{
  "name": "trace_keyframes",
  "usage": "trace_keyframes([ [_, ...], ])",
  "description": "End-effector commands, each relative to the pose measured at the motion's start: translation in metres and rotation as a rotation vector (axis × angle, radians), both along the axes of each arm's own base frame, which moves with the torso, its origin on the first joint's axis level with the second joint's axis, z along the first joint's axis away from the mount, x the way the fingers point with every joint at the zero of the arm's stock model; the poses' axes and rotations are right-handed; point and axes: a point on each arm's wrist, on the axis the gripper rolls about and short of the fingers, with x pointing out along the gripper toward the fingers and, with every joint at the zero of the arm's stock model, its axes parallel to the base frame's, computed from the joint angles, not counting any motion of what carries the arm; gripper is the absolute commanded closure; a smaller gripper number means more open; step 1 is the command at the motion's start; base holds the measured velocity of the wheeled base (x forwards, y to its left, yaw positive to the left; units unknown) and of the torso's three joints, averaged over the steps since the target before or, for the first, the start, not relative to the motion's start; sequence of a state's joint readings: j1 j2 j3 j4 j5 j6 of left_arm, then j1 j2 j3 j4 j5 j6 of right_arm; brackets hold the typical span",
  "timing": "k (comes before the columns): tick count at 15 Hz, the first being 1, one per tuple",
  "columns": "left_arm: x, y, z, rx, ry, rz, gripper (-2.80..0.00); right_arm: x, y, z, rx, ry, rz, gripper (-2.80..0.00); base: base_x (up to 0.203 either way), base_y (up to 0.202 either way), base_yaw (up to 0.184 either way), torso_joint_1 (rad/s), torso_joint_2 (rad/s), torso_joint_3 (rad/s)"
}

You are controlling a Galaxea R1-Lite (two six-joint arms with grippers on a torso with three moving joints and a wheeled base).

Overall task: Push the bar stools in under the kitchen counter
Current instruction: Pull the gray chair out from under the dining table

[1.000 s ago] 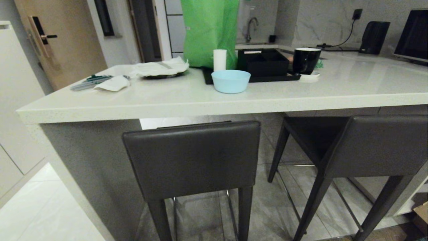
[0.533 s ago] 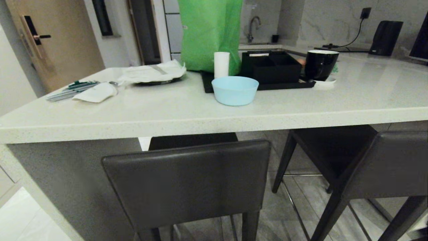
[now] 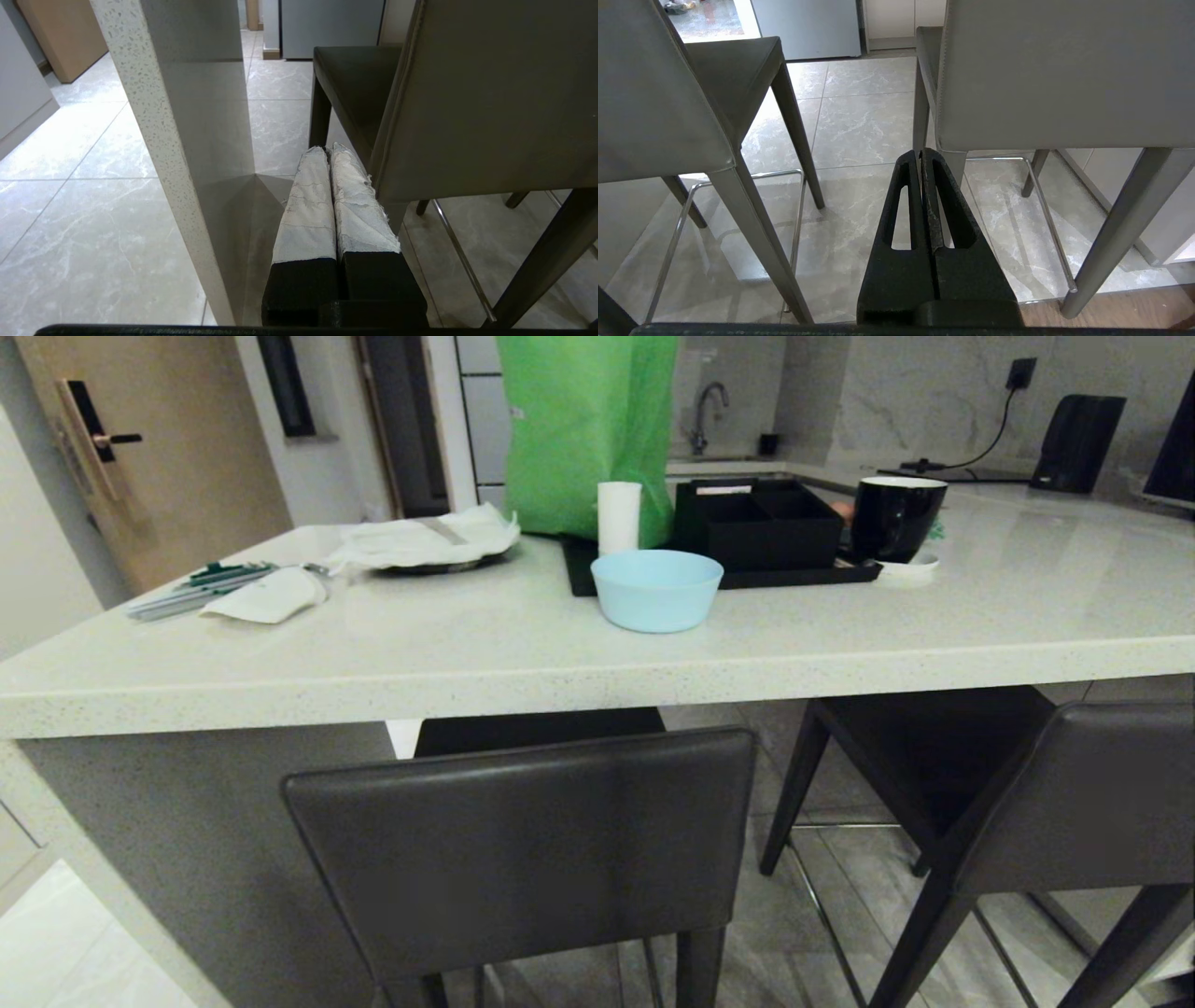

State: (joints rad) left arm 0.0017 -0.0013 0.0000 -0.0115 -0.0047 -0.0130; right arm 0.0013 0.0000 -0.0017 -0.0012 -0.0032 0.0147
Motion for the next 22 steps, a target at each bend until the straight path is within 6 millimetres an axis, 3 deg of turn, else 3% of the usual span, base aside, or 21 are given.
trace_keyframes([
  [1, 0.0003, -0.0001, -0.0007, 0.002, 0.004, 0.003, 0.0, 0.0, 0.0, 0.0, -0.002, 0.0, 0.0, 0.0, 0.0, 0.0, 0.0, 0.0, 0.0, 0.0],
  [7, 0.0003, 0.0, -0.0007, -0.005, 0.004, 0.001, 0.0, 0.0, 0.0, 0.0, 0.0, 0.0, 0.0, 0.0, 0.0, 0.0, 0.0, 0.0, 0.0, 0.0],
  [8, 0.0003, 0.0, -0.0007, -0.005, 0.004, 0.001, -2.8, 0.0, 0.0, 0.0, 0.001, 0.0, 0.0, 0.0, 0.0, 0.0, 0.0, 0.0, 0.0, 0.0],
  [9, 0.0003, 0.0, -0.0007, -0.005, 0.004, 0.001, -2.8, 0.0, 0.0, 0.0, -0.001, 0.0, 0.0, -2.8, 0.0, 0.0, 0.0, 0.0, 0.0, 0.0],
  [22, 0.0002, -0.0001, -0.0005, 0.007, 0.004, 0.003, -2.8, 0.0, 0.0, 0.0, 0.002, 0.0, 0.0, -2.8, 0.0, 0.0, 0.0, 0.0, 0.0, 0.0],
])
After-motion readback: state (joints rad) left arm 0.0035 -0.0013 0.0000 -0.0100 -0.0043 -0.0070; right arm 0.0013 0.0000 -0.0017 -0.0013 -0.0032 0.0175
